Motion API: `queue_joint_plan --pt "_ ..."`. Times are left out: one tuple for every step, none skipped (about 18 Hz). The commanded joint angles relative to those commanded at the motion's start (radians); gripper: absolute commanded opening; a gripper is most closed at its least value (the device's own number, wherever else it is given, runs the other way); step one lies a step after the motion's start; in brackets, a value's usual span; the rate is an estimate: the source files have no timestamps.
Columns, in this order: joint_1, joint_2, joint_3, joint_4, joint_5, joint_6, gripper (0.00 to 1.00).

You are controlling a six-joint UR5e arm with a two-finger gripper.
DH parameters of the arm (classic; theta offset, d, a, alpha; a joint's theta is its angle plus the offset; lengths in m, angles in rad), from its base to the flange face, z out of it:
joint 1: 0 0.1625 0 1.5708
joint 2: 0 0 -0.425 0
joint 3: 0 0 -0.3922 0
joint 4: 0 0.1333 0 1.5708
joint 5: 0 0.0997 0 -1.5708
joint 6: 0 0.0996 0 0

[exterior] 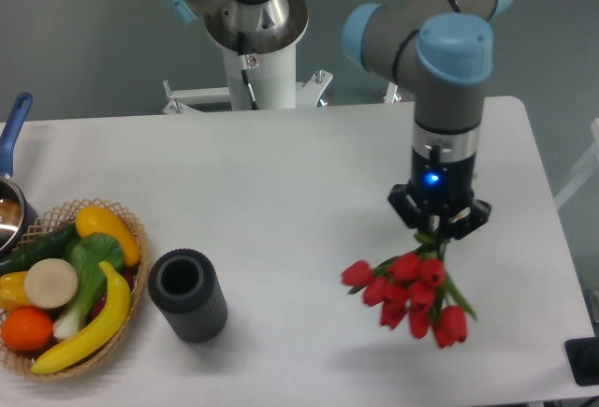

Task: Insert the flowers into the vase
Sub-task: 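Carry the red tulip bunch in the gripper toward the black vase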

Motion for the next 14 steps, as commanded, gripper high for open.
queue_joint_plan --pt "0.002 0.009 0.002 0.006 -0.066 -0.018 0.00" --pt "0.002 0.015 0.000 0.011 -0.123 -0.035 0.00" --pt "0.008 0.015 -0.005 0.011 -0.169 -0.042 0.00" --pt "0.011 0.015 -0.006 0.011 -0.222 -0.045 0.00" --pt "0.011 0.011 -0.008 0.009 -0.287 -0.046 0.00" --pt "0.014 0.006 -0.009 0.009 -0.353 -0.051 0.00" --pt "0.015 0.005 -0.008 0.009 -0.402 -0.064 0.00" --pt "0.015 0.005 -0.006 0.011 -0.427 -0.087 0.00" --pt "0.014 0.005 -0.003 0.011 -0.435 -0.104 0.00" --pt "0.012 0.005 -0.002 0.012 -0.445 -0.112 0.00" --pt "0.011 0.005 -0.006 0.012 -0.483 -0.117 0.00" --pt "0.012 0.006 -0.009 0.014 -0.548 -0.117 0.00" --pt "0.014 0.005 -0.012 0.014 -0.592 -0.117 0.00" --pt "0.014 0.005 -0.015 0.020 -0.619 -0.117 0.00"
